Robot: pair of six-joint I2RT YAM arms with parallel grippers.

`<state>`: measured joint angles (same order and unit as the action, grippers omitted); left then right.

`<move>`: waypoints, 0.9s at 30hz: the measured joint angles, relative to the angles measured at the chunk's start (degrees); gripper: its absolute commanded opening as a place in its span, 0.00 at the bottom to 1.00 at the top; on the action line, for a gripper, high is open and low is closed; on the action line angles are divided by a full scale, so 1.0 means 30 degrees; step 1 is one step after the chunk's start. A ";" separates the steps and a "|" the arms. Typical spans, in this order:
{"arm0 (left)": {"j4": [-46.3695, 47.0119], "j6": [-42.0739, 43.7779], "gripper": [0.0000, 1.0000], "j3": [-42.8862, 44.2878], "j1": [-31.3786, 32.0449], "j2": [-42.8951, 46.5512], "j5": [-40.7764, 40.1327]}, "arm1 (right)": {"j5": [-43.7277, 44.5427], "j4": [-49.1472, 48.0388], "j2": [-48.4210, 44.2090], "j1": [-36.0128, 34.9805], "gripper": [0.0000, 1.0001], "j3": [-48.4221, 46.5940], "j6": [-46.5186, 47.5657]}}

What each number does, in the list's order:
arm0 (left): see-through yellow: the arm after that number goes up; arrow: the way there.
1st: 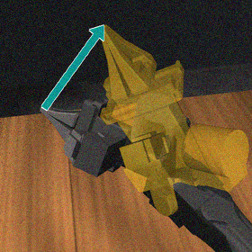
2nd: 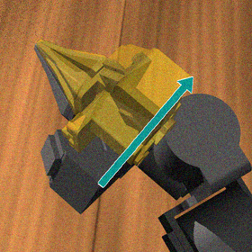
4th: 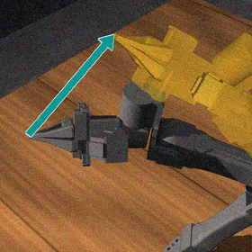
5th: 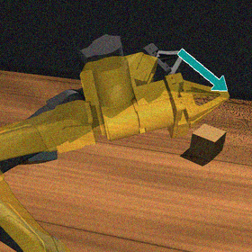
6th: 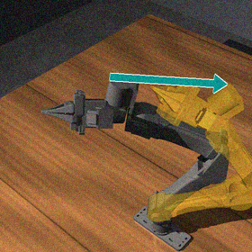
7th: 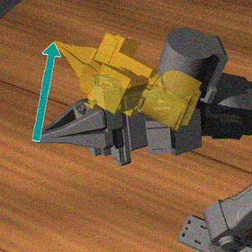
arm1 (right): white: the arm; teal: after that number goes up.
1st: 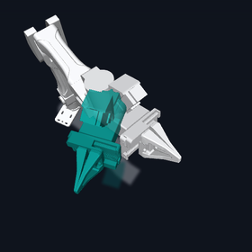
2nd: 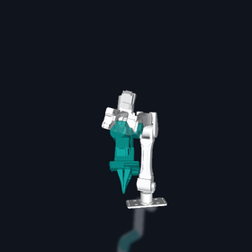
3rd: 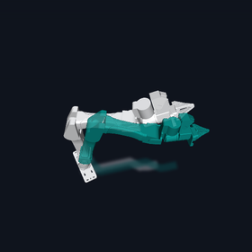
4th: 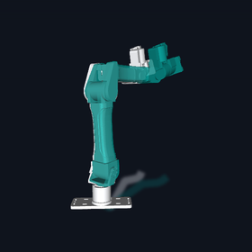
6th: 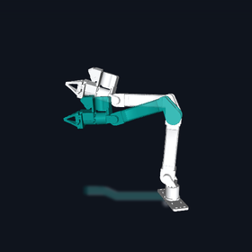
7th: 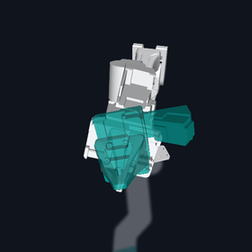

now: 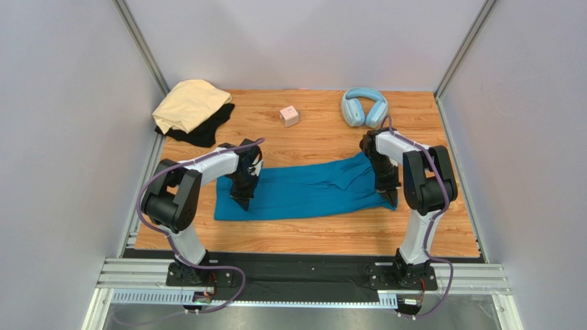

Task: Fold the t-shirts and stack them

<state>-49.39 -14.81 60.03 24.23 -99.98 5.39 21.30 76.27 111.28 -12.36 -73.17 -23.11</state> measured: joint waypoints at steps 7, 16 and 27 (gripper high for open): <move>0.0029 0.0000 0.00 -0.0146 -0.0022 0.0095 0.0211 | 0.2492 0.0277 -0.0029 0.0277 0.16 -0.1545 0.0007; 0.0066 0.0000 0.00 -0.0277 -0.0255 0.0182 0.0532 | 0.5413 0.0277 0.0699 0.0991 0.32 -0.3752 -0.0102; 0.0066 0.0000 0.00 -0.0284 -0.0342 0.0189 0.0678 | 0.1916 0.0372 -0.1224 0.0423 0.32 -0.4524 -0.1064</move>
<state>-49.19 -14.81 59.18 23.20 -99.42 7.42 27.05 77.38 107.61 -11.09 -86.74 -26.30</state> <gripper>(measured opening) 0.003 0.321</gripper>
